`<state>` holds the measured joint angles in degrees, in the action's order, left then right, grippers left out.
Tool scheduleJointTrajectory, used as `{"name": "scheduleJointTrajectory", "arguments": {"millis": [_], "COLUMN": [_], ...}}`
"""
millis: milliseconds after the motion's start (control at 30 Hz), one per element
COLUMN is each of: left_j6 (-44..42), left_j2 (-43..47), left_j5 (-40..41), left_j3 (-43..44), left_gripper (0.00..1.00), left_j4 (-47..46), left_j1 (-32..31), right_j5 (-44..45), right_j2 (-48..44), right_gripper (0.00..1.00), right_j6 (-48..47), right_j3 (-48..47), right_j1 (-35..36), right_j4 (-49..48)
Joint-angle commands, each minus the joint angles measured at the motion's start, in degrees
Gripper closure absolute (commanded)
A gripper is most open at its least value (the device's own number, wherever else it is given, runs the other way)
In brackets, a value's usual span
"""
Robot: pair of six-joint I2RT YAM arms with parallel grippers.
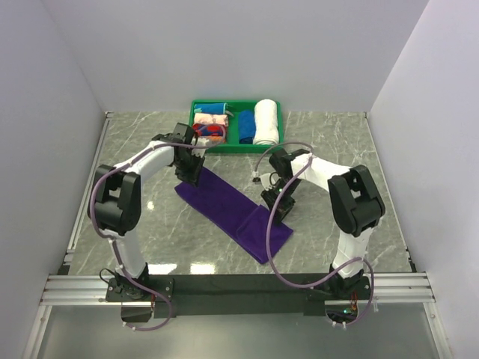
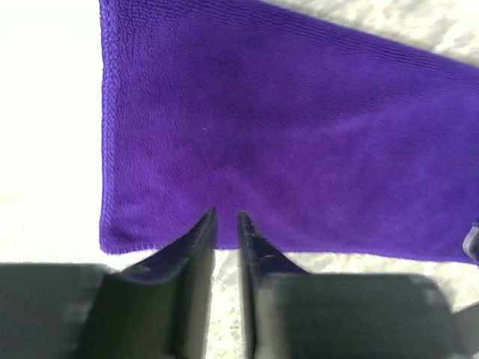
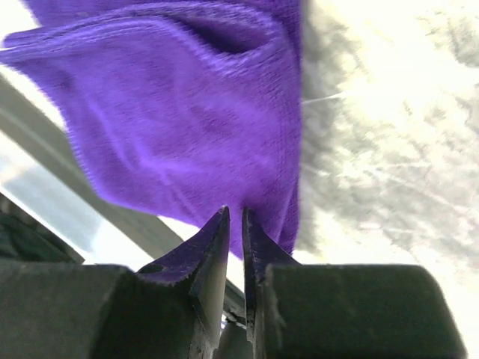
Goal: Roll the towels
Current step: Fold the towel
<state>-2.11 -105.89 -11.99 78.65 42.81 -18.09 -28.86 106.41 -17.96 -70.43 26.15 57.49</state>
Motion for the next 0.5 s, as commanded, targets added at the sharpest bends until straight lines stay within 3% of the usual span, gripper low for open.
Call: {"name": "scheduleJointTrajectory", "arguments": {"millis": [0,100,467], "left_j6": [1.76,1.58,-3.42], "left_j2": [-2.56,-5.81,-17.76], "left_j5": [2.84,3.20,-4.79], "left_j3": [0.36,2.73,14.67], "left_gripper": [0.79,0.86,0.87], "left_j4": [-0.01,0.96,2.19], "left_j1": [-0.28,-0.28,-3.62], "right_j5": [2.76,2.76,-2.59], "right_j2": [2.74,3.36,3.89], "right_gripper": [0.82,0.83,0.81], "right_j6": [-0.94,-0.24,1.52], "right_j3": [0.65,2.05,3.73], "right_j1": [1.27,2.85,10.06], "right_j4": [-2.12,-3.87,-6.17]}}
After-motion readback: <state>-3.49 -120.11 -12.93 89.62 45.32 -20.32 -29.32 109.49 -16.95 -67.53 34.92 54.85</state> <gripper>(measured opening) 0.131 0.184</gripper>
